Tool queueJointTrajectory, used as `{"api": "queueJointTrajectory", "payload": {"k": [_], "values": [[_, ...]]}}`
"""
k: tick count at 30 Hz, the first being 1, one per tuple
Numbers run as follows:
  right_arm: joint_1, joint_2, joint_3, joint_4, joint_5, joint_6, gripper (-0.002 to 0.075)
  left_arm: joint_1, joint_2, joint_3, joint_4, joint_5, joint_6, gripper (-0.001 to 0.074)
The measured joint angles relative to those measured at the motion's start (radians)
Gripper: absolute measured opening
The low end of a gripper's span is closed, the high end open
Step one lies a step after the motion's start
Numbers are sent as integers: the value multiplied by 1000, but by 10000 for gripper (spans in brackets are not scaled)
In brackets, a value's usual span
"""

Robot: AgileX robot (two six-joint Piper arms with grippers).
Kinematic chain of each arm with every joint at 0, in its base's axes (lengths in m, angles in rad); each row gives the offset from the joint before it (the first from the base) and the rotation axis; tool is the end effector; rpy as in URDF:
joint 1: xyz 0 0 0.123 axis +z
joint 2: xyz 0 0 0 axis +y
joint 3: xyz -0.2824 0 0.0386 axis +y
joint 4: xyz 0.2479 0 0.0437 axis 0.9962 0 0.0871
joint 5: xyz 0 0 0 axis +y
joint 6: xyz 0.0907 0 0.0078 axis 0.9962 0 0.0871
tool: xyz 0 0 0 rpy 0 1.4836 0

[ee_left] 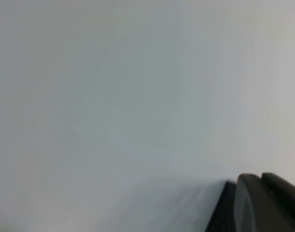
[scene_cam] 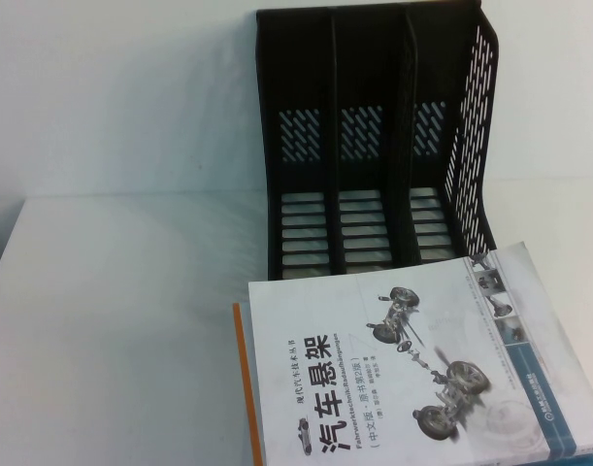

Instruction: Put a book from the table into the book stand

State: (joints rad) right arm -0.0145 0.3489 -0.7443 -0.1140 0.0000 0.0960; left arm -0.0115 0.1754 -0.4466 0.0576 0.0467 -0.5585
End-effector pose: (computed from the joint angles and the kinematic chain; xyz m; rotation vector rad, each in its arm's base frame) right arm 0.0404 -0.0006 0.4338 -0.0019 1.0882 -0.0292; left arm 0.0425 -0.0002 0.3466 -0.3103 1.2328 -0.4407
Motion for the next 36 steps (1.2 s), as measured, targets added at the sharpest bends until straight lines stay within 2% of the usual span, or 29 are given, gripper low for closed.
{"api": "queueJointTrajectory", "payload": {"k": [3,7,14,23,29,36], "values": [[0,131,-87,-6,232,-37,-3,-35,99,-69,18,156,53,-4],[0,222,-121,-4,428,-55,-3,-112,158,-91,91,247,120,-4],[0,238,-21,171,534,-27,-3,-143,172,-91,70,325,136,-4],[42,414,51,178,653,-162,-3,-143,389,-91,21,408,162,-4],[81,576,44,188,697,-195,-3,-143,569,-91,-137,409,266,-4],[87,682,44,336,701,-335,-3,-139,679,-91,-474,398,593,-4]]}}
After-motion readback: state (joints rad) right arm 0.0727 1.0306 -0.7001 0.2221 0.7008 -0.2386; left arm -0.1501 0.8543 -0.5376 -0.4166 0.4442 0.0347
